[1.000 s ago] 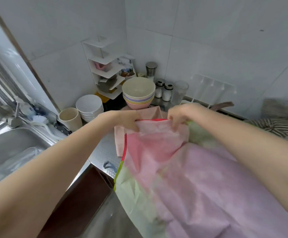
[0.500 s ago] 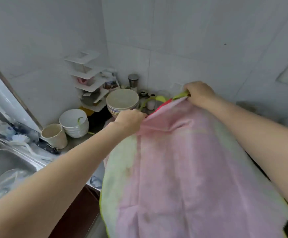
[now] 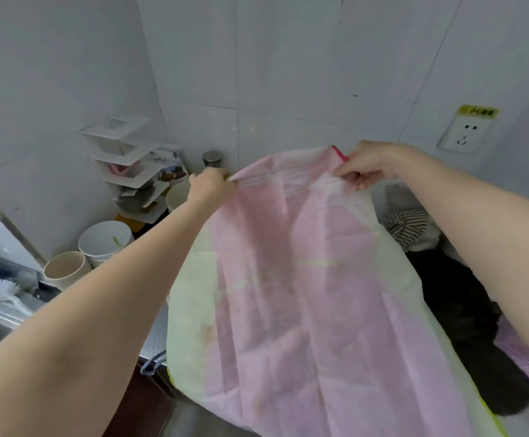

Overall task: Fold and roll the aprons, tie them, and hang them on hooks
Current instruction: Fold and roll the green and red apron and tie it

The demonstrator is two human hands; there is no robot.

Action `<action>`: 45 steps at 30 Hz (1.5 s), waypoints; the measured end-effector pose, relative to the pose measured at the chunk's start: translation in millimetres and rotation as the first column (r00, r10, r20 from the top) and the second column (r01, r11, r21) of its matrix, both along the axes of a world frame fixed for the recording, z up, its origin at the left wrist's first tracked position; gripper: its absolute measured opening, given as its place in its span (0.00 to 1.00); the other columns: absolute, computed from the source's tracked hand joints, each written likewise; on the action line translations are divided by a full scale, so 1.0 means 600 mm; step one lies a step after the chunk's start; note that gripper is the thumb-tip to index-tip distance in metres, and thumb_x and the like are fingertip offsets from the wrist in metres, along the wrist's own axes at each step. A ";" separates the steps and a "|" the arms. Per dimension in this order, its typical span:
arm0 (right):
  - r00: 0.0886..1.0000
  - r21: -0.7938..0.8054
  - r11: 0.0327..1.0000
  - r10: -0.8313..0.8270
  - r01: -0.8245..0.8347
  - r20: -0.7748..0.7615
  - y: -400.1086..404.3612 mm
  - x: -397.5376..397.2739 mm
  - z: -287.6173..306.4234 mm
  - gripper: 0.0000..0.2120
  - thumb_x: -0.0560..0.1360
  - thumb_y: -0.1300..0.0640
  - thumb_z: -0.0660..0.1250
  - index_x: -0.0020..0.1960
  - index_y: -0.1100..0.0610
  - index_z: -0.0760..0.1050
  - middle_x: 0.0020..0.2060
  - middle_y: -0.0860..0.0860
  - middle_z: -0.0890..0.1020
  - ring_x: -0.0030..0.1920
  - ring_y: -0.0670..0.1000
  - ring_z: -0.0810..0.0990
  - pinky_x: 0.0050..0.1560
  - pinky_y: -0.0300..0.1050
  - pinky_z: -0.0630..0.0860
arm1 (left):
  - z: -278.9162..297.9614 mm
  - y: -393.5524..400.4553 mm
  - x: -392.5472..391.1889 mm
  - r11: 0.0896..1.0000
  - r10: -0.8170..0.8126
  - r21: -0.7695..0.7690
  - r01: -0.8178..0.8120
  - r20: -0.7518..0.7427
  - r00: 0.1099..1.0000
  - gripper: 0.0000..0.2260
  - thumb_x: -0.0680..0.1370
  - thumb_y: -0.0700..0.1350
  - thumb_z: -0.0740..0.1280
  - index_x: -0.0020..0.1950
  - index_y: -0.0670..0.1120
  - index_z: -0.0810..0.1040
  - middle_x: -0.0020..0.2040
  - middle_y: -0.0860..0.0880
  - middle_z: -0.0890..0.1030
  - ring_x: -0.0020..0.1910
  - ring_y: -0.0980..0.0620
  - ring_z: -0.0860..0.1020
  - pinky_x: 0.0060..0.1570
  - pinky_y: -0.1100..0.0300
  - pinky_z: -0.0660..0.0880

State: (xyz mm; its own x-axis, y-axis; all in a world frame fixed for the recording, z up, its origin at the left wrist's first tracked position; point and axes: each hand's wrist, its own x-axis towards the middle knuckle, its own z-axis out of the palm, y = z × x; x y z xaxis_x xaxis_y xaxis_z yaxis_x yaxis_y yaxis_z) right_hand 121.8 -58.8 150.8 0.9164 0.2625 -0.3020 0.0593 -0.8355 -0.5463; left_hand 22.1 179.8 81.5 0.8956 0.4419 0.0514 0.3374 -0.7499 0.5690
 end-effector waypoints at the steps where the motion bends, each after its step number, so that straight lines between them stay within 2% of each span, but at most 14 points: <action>1: 0.998 -0.036 0.999 0.039 -0.041 -0.052 -0.004 -0.002 0.003 0.06 0.74 0.61 0.68 0.40 0.60 0.73 0.32 0.54 0.74 0.22 0.46 0.75 0.19 0.31 0.71 | -0.003 0.001 -0.001 1.000 0.005 -0.007 -0.005 -0.023 1.000 0.11 0.78 0.44 0.61 0.55 0.44 0.79 0.53 0.38 0.79 0.58 0.38 0.73 0.60 0.53 0.67; 7: 0.989 -0.130 0.989 0.049 -0.067 -0.139 0.008 -0.008 0.003 0.02 0.76 0.67 0.64 0.45 0.65 0.72 0.35 0.58 0.76 0.21 0.50 0.79 0.19 0.35 0.73 | 0.001 0.004 -0.001 0.994 0.033 0.108 -0.024 -0.079 0.996 0.11 0.78 0.45 0.61 0.57 0.45 0.78 0.54 0.40 0.79 0.55 0.39 0.76 0.46 0.56 0.68; 10: 0.970 -0.245 0.969 0.028 0.033 0.241 0.036 0.011 -0.008 0.04 0.75 0.64 0.64 0.47 0.65 0.73 0.44 0.64 0.80 0.34 0.57 0.82 0.31 0.40 0.76 | 0.023 0.003 0.005 0.967 0.155 0.198 -0.162 0.046 0.987 0.11 0.78 0.40 0.59 0.57 0.42 0.77 0.54 0.39 0.78 0.55 0.38 0.75 0.44 0.54 0.67; 12: 0.818 -0.112 0.988 -0.021 0.103 0.574 0.052 0.025 -0.011 0.12 0.77 0.60 0.61 0.57 0.66 0.72 0.55 0.65 0.77 0.52 0.62 0.79 0.48 0.46 0.74 | 0.034 0.007 0.003 0.933 0.173 0.265 -0.242 0.258 0.951 0.14 0.77 0.36 0.58 0.60 0.43 0.76 0.54 0.39 0.77 0.55 0.38 0.74 0.43 0.53 0.67; 15: 0.729 0.090 0.989 0.026 -0.119 0.684 0.055 0.033 -0.013 0.13 0.78 0.62 0.58 0.60 0.67 0.71 0.57 0.65 0.76 0.58 0.62 0.75 0.53 0.46 0.67 | 0.005 0.022 -0.002 0.887 -0.082 0.427 -0.176 0.520 0.850 0.19 0.74 0.34 0.58 0.63 0.44 0.76 0.55 0.44 0.79 0.57 0.42 0.72 0.46 0.53 0.69; 18: 0.819 -0.084 0.964 0.260 -0.253 0.512 0.003 0.045 -0.062 0.14 0.72 0.69 0.63 0.57 0.64 0.77 0.56 0.61 0.79 0.58 0.58 0.77 0.52 0.43 0.69 | -0.099 0.020 -0.013 0.640 -0.515 0.759 0.117 0.312 0.798 0.19 0.70 0.41 0.56 0.55 0.46 0.82 0.50 0.49 0.84 0.46 0.45 0.80 0.43 0.57 0.76; 21: 0.880 -0.458 0.808 0.464 -0.371 0.105 -0.049 0.028 -0.122 0.14 0.73 0.70 0.61 0.56 0.64 0.78 0.55 0.59 0.80 0.54 0.54 0.78 0.37 0.31 0.67 | -0.200 -0.014 -0.038 0.329 -0.619 0.704 0.629 -0.343 0.707 0.17 0.74 0.44 0.59 0.59 0.51 0.80 0.54 0.50 0.82 0.55 0.47 0.79 0.54 0.55 0.75; 24: 0.842 -0.585 0.636 0.512 -0.504 -0.169 -0.056 0.007 -0.168 0.14 0.74 0.70 0.58 0.53 0.64 0.80 0.48 0.56 0.81 0.47 0.53 0.77 0.29 0.27 0.64 | -0.222 -0.037 -0.050 0.504 -0.423 0.277 0.818 -0.747 0.513 0.23 0.78 0.50 0.63 0.72 0.49 0.66 0.69 0.47 0.70 0.68 0.47 0.67 0.66 0.59 0.62; 27: 0.860 -0.590 0.672 0.505 -0.447 -0.078 -0.038 0.011 -0.197 0.11 0.73 0.65 0.61 0.35 0.56 0.75 0.33 0.54 0.77 0.38 0.51 0.76 0.34 0.39 0.70 | -0.204 -0.043 -0.025 0.633 -0.473 0.284 0.720 -0.595 0.650 0.14 0.78 0.48 0.62 0.63 0.48 0.75 0.62 0.49 0.77 0.63 0.48 0.73 0.61 0.59 0.67; 29: 0.850 -0.585 0.689 0.526 -0.427 -0.001 -0.023 0.017 -0.220 0.04 0.74 0.59 0.64 0.43 0.59 0.77 0.42 0.56 0.80 0.46 0.55 0.79 0.46 0.45 0.74 | -0.202 -0.040 -0.001 0.727 -0.438 0.315 0.610 -0.471 0.766 0.13 0.78 0.44 0.60 0.61 0.48 0.77 0.61 0.48 0.78 0.60 0.46 0.76 0.59 0.56 0.70; 33: 0.817 -0.577 0.605 0.535 -0.549 -0.216 -0.006 -0.018 -0.288 0.33 0.70 0.48 0.71 0.69 0.59 0.64 0.65 0.55 0.73 0.64 0.57 0.72 0.60 0.47 0.69 | -0.234 -0.051 0.023 0.680 -0.381 0.335 0.652 -0.599 0.705 0.20 0.80 0.40 0.55 0.73 0.45 0.64 0.72 0.46 0.68 0.70 0.47 0.67 0.66 0.58 0.62; 38: 0.678 -0.385 0.562 0.547 -0.732 -0.491 -0.009 -0.036 -0.294 0.11 0.72 0.57 0.69 0.54 0.56 0.80 0.49 0.50 0.83 0.46 0.49 0.77 0.50 0.45 0.74 | -0.260 -0.084 0.053 0.651 -0.407 0.219 0.727 -0.708 0.577 0.19 0.82 0.41 0.54 0.73 0.41 0.62 0.72 0.42 0.65 0.71 0.44 0.66 0.69 0.55 0.64; 41: 0.635 -0.360 0.592 0.356 -0.721 -0.685 -0.015 -0.012 -0.248 0.06 0.74 0.51 0.67 0.45 0.52 0.81 0.38 0.45 0.83 0.36 0.47 0.78 0.42 0.41 0.73 | -0.276 -0.104 0.082 0.703 -0.421 0.241 0.669 -0.618 0.664 0.21 0.81 0.38 0.54 0.75 0.42 0.59 0.75 0.43 0.61 0.72 0.45 0.63 0.70 0.55 0.61; 45: 0.866 -0.523 0.750 0.498 -0.403 0.045 0.000 0.071 -0.250 0.08 0.73 0.65 0.61 0.41 0.62 0.79 0.38 0.57 0.80 0.35 0.54 0.78 0.45 0.47 0.78 | -0.284 -0.130 0.127 0.774 -0.406 0.227 0.591 -0.538 0.739 0.24 0.78 0.33 0.53 0.74 0.40 0.58 0.74 0.42 0.61 0.71 0.43 0.63 0.68 0.54 0.62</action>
